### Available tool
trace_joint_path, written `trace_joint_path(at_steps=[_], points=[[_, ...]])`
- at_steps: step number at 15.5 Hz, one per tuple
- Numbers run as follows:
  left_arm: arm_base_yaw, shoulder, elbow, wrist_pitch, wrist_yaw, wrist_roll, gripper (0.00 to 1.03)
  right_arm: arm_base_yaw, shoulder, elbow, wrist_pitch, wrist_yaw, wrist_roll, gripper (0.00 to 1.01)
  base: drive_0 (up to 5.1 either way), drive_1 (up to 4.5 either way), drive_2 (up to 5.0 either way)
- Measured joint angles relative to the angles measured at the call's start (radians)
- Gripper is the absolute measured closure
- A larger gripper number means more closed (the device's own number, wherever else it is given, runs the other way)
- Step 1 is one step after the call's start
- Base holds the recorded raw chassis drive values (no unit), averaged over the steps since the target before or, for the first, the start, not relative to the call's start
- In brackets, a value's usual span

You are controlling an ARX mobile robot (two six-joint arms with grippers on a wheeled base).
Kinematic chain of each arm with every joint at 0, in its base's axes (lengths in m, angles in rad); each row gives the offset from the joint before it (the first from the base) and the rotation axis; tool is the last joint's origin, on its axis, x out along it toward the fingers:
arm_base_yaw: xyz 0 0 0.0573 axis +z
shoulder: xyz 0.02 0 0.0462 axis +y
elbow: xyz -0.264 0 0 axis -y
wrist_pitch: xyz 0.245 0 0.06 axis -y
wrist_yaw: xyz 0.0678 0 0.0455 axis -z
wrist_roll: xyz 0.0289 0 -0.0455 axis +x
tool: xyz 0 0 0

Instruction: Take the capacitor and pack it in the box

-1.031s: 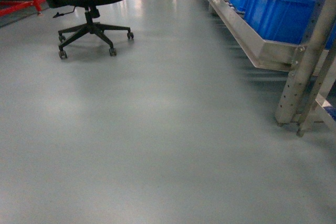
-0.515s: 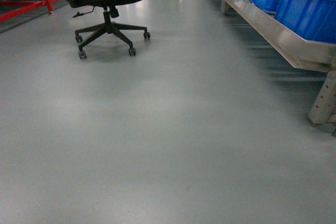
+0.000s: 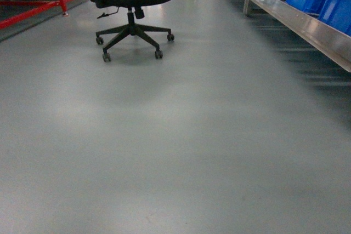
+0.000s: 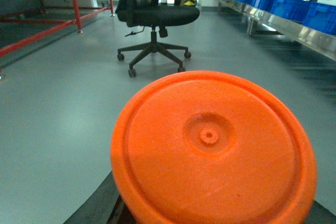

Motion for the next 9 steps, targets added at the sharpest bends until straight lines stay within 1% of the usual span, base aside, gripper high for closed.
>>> trace_joint_path(at_steps=[9], points=[[0.000, 0.000, 0.000, -0.001, 0.000, 0.000, 0.59, 0.000, 0.000, 0.000, -0.001, 0.000, 0.000, 0.03, -5.0, 2.41, 2.4]])
